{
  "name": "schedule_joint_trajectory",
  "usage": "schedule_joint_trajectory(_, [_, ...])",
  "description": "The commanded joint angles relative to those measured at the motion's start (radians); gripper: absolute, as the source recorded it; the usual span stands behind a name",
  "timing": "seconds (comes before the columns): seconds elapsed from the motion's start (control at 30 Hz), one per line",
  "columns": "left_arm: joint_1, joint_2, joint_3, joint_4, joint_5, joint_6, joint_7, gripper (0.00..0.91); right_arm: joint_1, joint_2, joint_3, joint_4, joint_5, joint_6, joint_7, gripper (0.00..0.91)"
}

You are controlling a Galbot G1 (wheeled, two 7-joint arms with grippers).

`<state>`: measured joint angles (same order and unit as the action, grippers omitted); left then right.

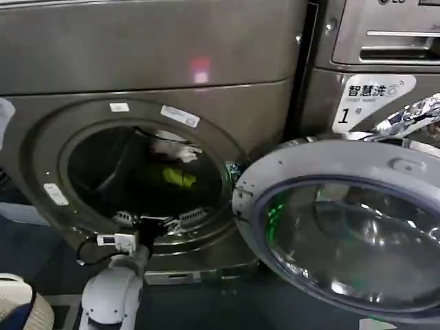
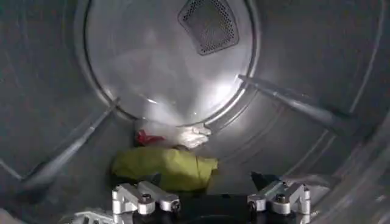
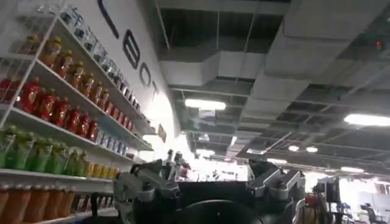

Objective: Grasp the clothes from the dryer.

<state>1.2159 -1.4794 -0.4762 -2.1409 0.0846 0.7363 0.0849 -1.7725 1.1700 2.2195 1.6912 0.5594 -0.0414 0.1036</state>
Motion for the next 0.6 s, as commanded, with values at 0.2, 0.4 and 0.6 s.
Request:
schedule_joint_trajectory(0.2, [-0.003,-0.001,0.0,0.001,-0.014,0.049,-0.012,0.907,0.0,0.007,-0.002,0.001,-0.001,0.001,0.0,0.907])
schedule_joint_trajectory(0.4, [-0.005,-0.001,0.002,0.007,-0.001,0.049,-0.012,0.907,0.001,0.006,-0.002,0.0,-0.002,0.0,0.001,0.907])
schedule_joint_trajectory(0.6, [-0.007,-0.002,0.002,0.01,0.007,0.049,-0.012,0.907,0.001,0.005,-0.003,0.002,-0.005,0.0,0.006,0.907])
